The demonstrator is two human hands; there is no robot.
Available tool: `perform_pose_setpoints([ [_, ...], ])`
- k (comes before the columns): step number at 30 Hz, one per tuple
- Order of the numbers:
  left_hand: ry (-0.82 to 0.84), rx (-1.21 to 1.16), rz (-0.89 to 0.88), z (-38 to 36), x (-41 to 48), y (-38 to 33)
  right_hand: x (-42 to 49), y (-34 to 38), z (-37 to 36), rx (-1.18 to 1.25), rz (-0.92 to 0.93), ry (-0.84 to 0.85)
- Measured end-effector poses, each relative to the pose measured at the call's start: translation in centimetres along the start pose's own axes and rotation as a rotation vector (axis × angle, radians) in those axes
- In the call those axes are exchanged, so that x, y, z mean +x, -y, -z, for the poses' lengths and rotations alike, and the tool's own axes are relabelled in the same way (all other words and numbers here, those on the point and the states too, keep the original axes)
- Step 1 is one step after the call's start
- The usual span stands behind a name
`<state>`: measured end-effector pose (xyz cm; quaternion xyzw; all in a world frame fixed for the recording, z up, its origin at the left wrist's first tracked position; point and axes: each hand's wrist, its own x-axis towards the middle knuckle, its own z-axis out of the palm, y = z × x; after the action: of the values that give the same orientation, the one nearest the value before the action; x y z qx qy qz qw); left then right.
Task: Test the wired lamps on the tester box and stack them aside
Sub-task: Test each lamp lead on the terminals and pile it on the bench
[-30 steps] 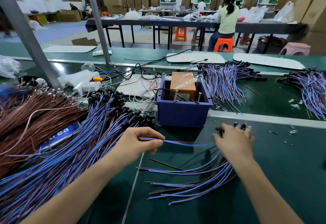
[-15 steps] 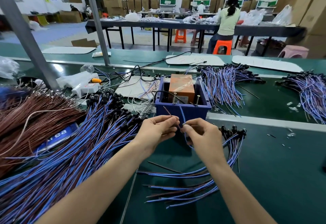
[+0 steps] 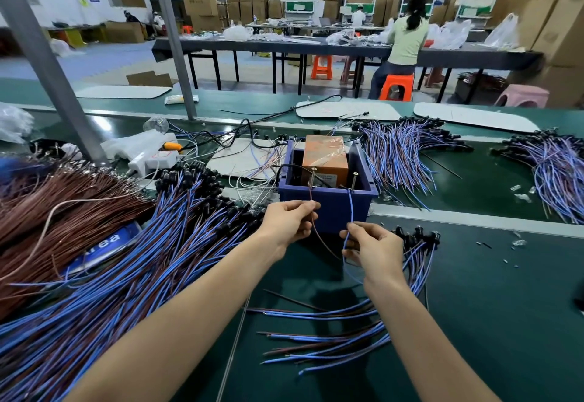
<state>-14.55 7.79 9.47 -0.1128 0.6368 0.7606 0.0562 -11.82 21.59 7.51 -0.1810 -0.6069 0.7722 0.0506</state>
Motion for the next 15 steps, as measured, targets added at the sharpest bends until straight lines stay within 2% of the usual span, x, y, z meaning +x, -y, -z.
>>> perform_pose_setpoints([
  [15,0.018,0.039,-0.013,0.23,-0.01,0.53,-0.15,-0.95,0.14,0.031,0.076,-0.068],
])
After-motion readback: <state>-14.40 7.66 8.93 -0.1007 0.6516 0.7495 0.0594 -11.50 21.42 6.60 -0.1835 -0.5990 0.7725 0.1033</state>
